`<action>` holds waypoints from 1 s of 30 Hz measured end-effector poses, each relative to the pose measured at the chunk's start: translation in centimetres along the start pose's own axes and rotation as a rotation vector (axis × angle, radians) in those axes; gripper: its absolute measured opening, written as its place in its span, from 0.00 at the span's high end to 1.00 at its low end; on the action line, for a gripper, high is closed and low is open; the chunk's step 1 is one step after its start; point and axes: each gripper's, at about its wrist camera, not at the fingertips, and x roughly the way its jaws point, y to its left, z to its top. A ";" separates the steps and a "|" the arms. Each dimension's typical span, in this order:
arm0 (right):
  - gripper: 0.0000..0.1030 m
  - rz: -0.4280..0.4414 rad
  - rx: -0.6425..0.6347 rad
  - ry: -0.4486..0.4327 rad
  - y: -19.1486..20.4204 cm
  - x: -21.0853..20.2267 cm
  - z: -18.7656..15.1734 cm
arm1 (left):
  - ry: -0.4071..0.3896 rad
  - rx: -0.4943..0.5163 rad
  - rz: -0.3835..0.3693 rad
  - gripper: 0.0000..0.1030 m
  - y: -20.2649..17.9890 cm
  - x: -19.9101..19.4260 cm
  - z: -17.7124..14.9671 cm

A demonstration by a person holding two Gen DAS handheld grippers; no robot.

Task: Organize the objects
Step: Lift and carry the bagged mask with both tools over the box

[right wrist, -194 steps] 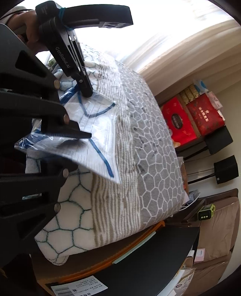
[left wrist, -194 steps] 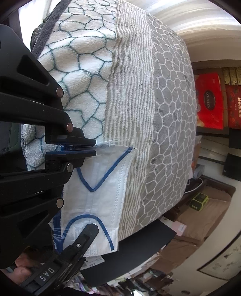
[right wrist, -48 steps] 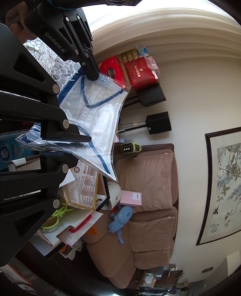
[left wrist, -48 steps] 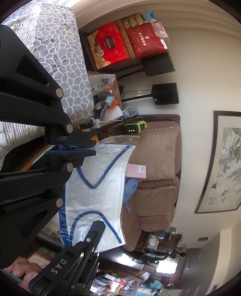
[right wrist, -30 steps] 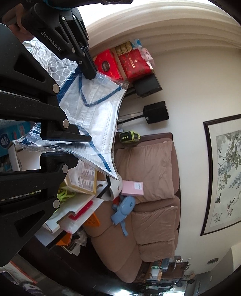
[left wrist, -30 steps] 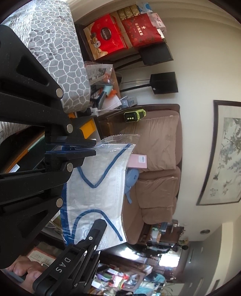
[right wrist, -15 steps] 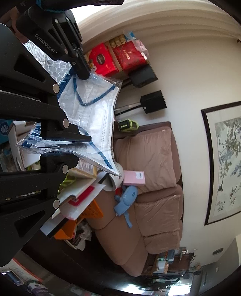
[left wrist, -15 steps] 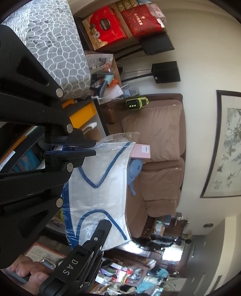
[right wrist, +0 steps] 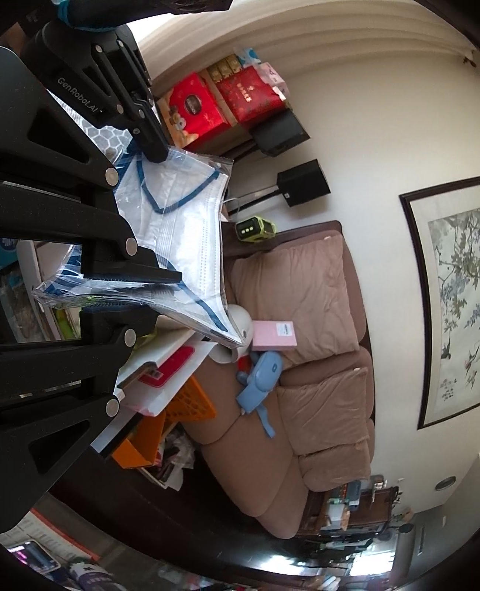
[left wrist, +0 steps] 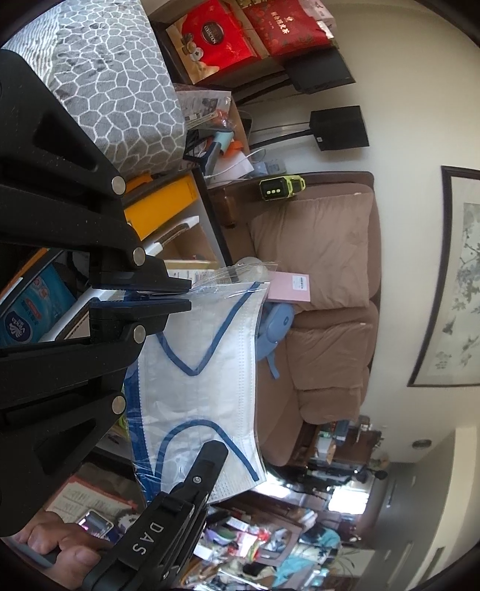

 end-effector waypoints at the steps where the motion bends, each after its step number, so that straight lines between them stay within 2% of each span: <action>1: 0.93 -0.002 0.002 0.002 -0.1 0.1 0.0 | 0.003 0.001 -0.002 0.97 -0.1 0.2 0.0; 13: 0.92 -0.027 0.050 0.035 -2.3 1.2 -0.4 | 0.056 -0.010 -0.037 0.97 -1.1 2.5 -1.4; 30: 0.92 -0.041 0.066 0.114 -3.4 3.3 -1.2 | 0.111 -0.042 -0.040 0.97 -0.9 4.8 -3.0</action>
